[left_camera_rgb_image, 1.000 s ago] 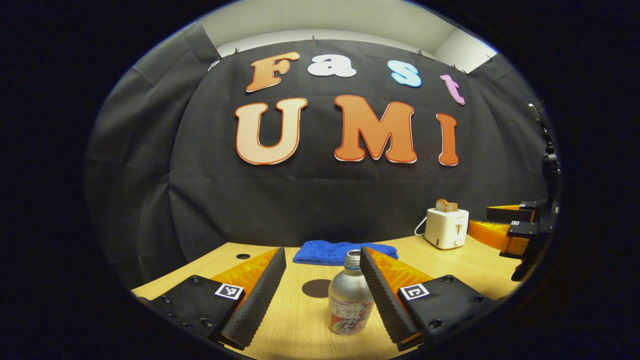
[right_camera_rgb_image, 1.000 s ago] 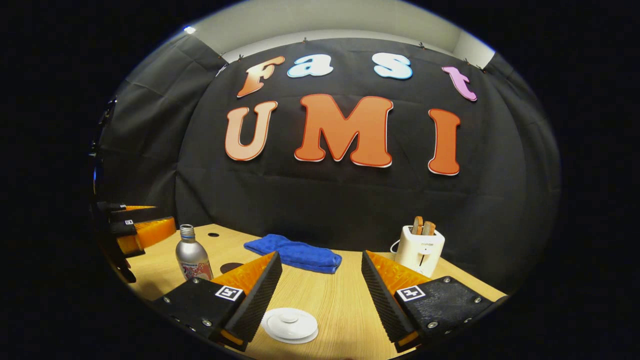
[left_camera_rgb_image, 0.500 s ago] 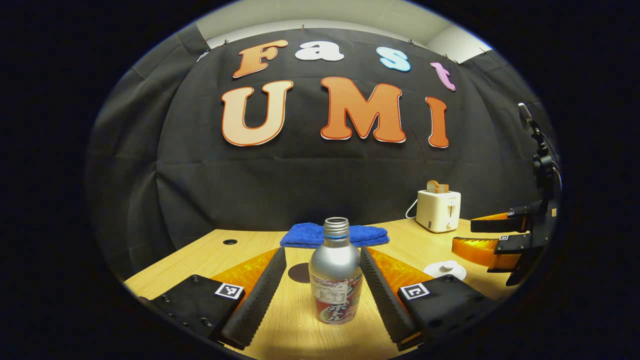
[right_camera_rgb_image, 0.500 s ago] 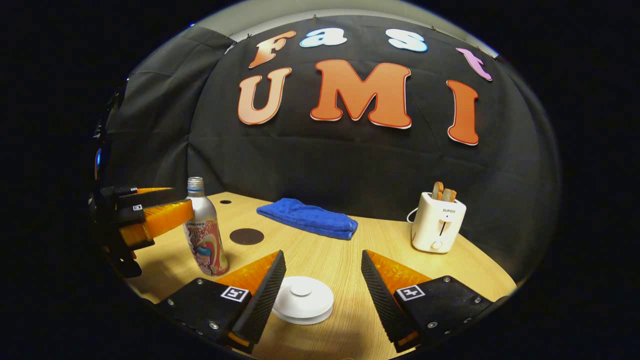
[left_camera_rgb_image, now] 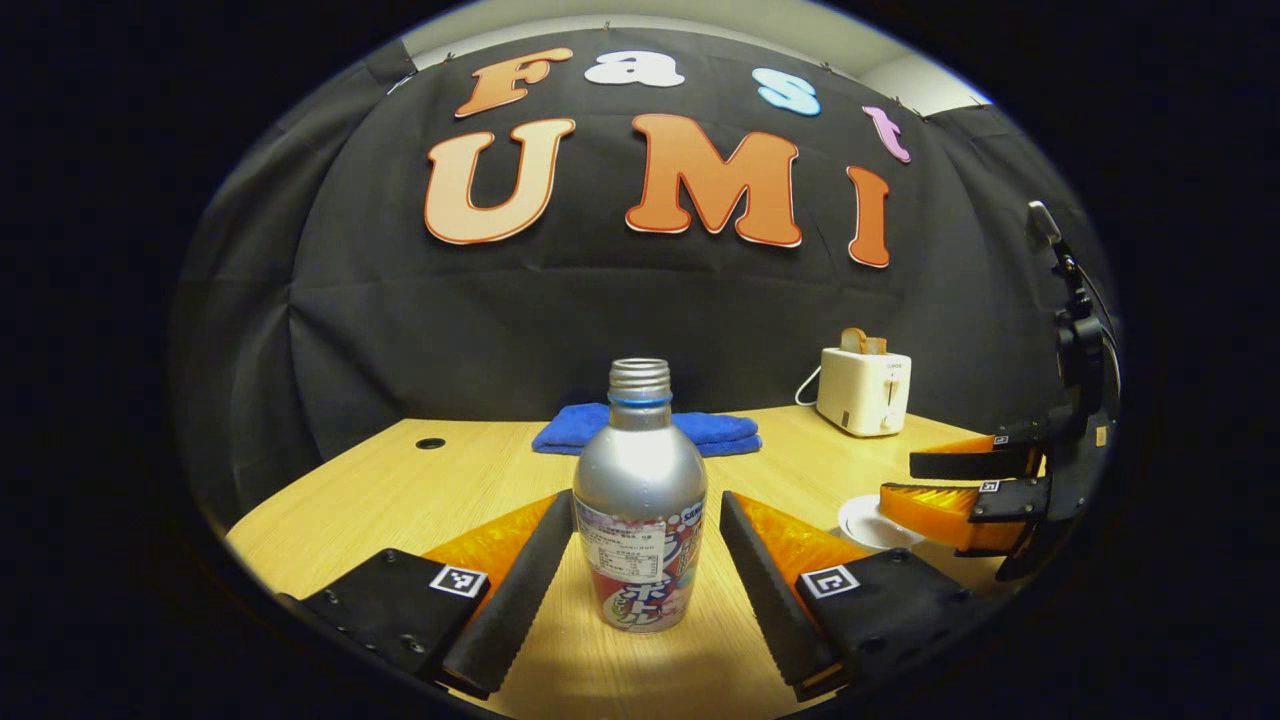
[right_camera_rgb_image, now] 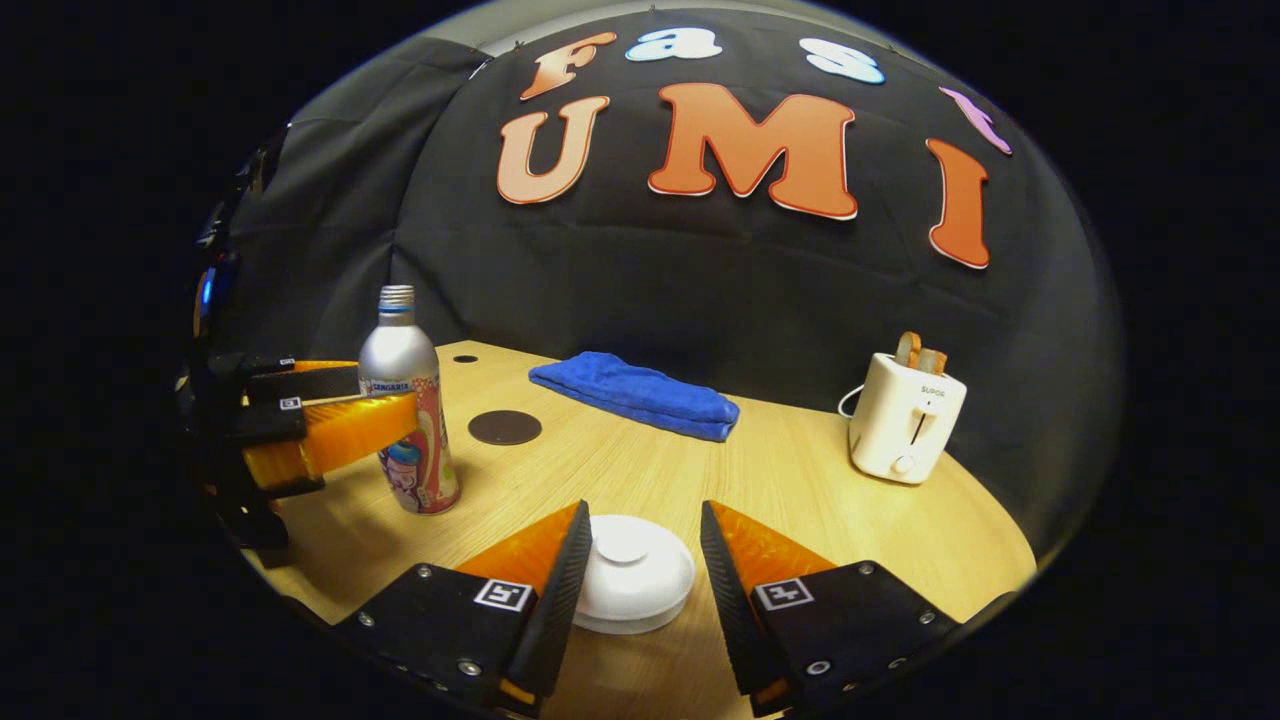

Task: Open the teacup lid with one hand, grasp the water bottle and pour water into the teacup with the other hand; after pouring, place the water bottle on the coaster and then close the teacup lid.

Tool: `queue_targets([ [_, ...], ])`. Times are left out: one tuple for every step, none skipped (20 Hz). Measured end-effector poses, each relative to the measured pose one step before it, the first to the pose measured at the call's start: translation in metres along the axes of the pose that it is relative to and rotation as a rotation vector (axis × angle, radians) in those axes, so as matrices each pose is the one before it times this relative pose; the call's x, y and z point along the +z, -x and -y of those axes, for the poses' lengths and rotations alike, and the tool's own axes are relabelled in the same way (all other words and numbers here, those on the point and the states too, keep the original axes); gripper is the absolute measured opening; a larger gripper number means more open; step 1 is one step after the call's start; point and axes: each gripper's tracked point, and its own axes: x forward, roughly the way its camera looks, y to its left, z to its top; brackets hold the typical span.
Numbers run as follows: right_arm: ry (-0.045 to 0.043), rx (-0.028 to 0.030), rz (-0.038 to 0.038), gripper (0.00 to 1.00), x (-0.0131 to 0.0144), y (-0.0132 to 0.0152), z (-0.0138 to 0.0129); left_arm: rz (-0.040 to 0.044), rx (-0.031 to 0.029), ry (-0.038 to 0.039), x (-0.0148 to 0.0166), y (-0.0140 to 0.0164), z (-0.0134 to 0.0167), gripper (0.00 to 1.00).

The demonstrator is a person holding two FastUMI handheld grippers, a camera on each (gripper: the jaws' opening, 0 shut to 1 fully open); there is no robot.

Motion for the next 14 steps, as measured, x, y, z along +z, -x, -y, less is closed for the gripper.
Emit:
queue_targets([
  [0.01018,0.00698,-0.00842,0.65,-0.00124,-0.00129,-0.00112,-0.00743,-0.00309,-0.00087,-0.00215,-0.00009,-0.00017,0.98],
  [0.01233,0.00245,-0.00586,0.64,-0.00212,-0.00184,-0.00086,-0.00288,-0.00061,-0.00144,-0.00030,0.00036,-0.00012,0.98],
  [0.01528,0.00283,-0.00961,0.65,-0.00237,-0.00158,-0.00196,-0.00630,0.00019,-0.00348,-0.00118,-0.00157,-0.00037,0.98],
  [0.01610,0.00542,-0.00846,0.64,-0.00254,-0.00097,-0.00191,-0.00571,0.00111,-0.00111,-0.00128,-0.00081,0.00037,0.98],
  [0.01765,0.00597,-0.00783,0.65,-0.00216,-0.00142,-0.00243,-0.00510,0.00038,0.00114,-0.00105,-0.00076,0.00020,0.98],
  [0.01416,-0.00290,0.00741,0.58,0.00244,0.00064,-0.00036,-0.00311,0.00028,0.00077,-0.00130,-0.00090,-0.00004,0.98],
  [0.01389,0.00300,0.00025,0.52,0.00007,-0.00155,-0.00006,-0.00032,-0.00058,-0.00008,-0.00011,-0.00050,0.00035,0.98],
  [0.01316,0.00079,0.00289,0.51,-0.00018,-0.00036,-0.00066,-0.00128,-0.00039,-0.00080,-0.00025,-0.00080,-0.00022,0.98],
  [0.00771,0.00190,-0.00062,0.48,0.00070,0.00017,-0.00011,-0.00046,-0.00016,-0.00205,0.00060,-0.00020,-0.00012,0.98],
  [0.00514,-0.00474,0.00159,0.44,0.00098,0.00116,0.00095,0.00064,0.00020,-0.00129,-0.00103,0.00037,-0.00003,0.98],
  [0.00068,-0.00670,0.00063,0.39,0.00072,-0.00098,0.00276,-0.00299,0.00137,-0.00377,-0.00051,-0.00076,-0.00001,0.98],
  [-0.00794,0.00053,-0.00318,0.34,-0.00073,-0.00138,-0.00012,-0.00651,0.00625,-0.00705,-0.00129,-0.00091,-0.00182,0.96],
  [-0.00349,0.00089,0.00037,0.29,0.00043,-0.00068,-0.00033,-0.00944,0.00617,-0.00677,-0.00125,0.00039,-0.00127,0.98],
  [-0.00194,-0.00169,-0.00086,0.27,0.00020,0.00026,0.00116,-0.01344,0.00340,-0.00755,-0.00147,-0.00481,-0.00018,0.98],
])
